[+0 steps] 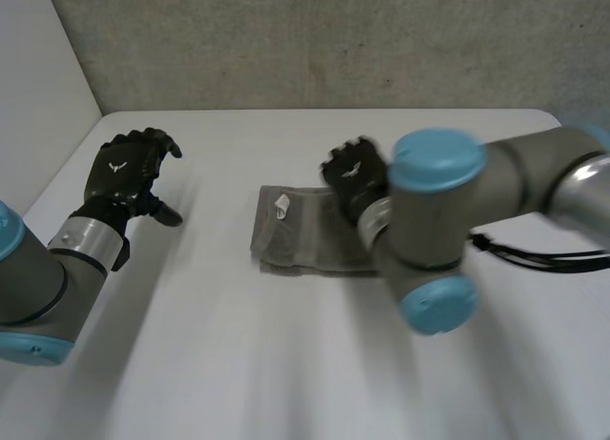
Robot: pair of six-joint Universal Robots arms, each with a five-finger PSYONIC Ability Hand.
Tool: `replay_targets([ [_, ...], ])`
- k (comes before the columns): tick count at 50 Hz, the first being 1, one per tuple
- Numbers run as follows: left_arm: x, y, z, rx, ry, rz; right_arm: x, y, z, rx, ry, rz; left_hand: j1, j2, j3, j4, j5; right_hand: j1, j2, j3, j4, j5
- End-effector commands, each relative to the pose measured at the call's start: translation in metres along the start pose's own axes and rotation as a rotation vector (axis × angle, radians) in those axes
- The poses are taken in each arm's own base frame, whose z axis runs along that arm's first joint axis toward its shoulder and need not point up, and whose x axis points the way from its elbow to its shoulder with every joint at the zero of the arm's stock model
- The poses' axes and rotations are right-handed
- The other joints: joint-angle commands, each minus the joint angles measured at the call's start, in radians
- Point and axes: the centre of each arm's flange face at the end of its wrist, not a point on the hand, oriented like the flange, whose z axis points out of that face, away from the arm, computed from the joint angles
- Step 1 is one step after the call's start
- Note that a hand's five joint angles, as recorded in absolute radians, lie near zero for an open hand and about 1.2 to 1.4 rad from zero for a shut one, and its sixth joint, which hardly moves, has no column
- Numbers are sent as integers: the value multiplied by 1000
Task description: Fold the towel.
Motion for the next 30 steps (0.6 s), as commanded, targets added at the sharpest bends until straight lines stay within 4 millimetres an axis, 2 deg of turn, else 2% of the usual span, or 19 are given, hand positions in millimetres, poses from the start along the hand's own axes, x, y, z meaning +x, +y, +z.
replay_targets([
  [1,3,0,-1,-1,7,-1,65,38,-19,-92,63,203,-51,-50,-62,-58,-17,-66,-69,-71,-81,-60],
  [2,4,1,-1,-3,10,0,65,38,-20,-92,63,203,-51,-50,-62,-58,-17,-66,-69,-71,-81,-60],
  [4,6,1,-2,-4,15,-2,72,70,-27,-157,31,248,-51,-50,-62,-58,-17,-33,-35,-37,-48,-26],
  [5,8,1,-2,-3,20,0,73,70,-27,-157,31,248,-51,-50,-62,-58,-17,-33,-35,-37,-47,-26],
  [6,8,1,-2,-3,21,-2,73,86,-31,-188,7,272,-51,-50,-62,-58,-17,5,3,1,-10,12],
  [7,8,1,-2,-3,21,-2,73,86,-31,-188,7,272,-51,-50,-62,-58,-17,5,3,1,-9,12],
  [9,9,2,-2,-6,24,-1,73,110,-36,-226,-20,304,-51,-50,-62,-58,-17,76,73,71,61,82],
  [10,9,2,-2,-6,24,-1,73,110,-36,-226,-20,304,-51,-50,-62,-58,-17,76,74,72,61,82],
  [12,9,2,-2,-6,26,-1,70,125,-35,-231,-21,330,-51,-50,-62,-58,-17,187,184,182,172,193],
  [18,13,3,-3,-9,35,-1,67,138,-29,-218,4,375,-51,-50,-62,-58,-17,267,264,262,252,273],
  [21,13,3,-3,-9,35,-1,65,141,-26,-207,12,397,-54,-53,-65,-61,-20,393,391,389,378,400],
  [23,13,3,-3,-9,35,-1,63,142,-23,-193,8,413,-54,-53,-65,-61,-20,720,718,716,705,727],
  [30,13,2,-2,-4,35,0,60,147,-21,-182,-17,471,-54,-53,-65,-61,-20,985,983,981,971,992],
])
